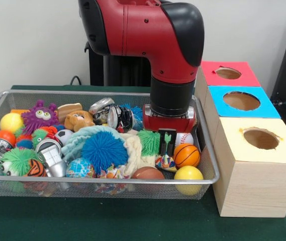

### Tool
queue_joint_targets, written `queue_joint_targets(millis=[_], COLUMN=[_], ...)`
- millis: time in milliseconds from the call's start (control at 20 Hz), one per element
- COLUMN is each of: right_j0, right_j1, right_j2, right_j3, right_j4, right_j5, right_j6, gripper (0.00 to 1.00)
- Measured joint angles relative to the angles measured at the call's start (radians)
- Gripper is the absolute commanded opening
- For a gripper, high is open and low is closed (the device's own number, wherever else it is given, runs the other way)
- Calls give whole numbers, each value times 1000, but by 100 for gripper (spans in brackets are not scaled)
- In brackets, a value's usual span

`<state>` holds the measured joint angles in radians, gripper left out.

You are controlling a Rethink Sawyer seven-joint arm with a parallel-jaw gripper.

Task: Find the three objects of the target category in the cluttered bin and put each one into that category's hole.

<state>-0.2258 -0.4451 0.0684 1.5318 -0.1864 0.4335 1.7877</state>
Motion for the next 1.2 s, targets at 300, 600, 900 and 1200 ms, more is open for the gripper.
queue_joint_targets(millis=[300,600,900,1200], right_j0=[-4,-8,-9,-24], right_j1=[-32,-98,-191,-261], right_j2=[4,6,6,12], right_j3=[31,75,84,83], right_j4=[0,0,0,1], right_j5=[1,19,120,195], right_j6=[0,0,0,0], gripper=[0,0,0,0])
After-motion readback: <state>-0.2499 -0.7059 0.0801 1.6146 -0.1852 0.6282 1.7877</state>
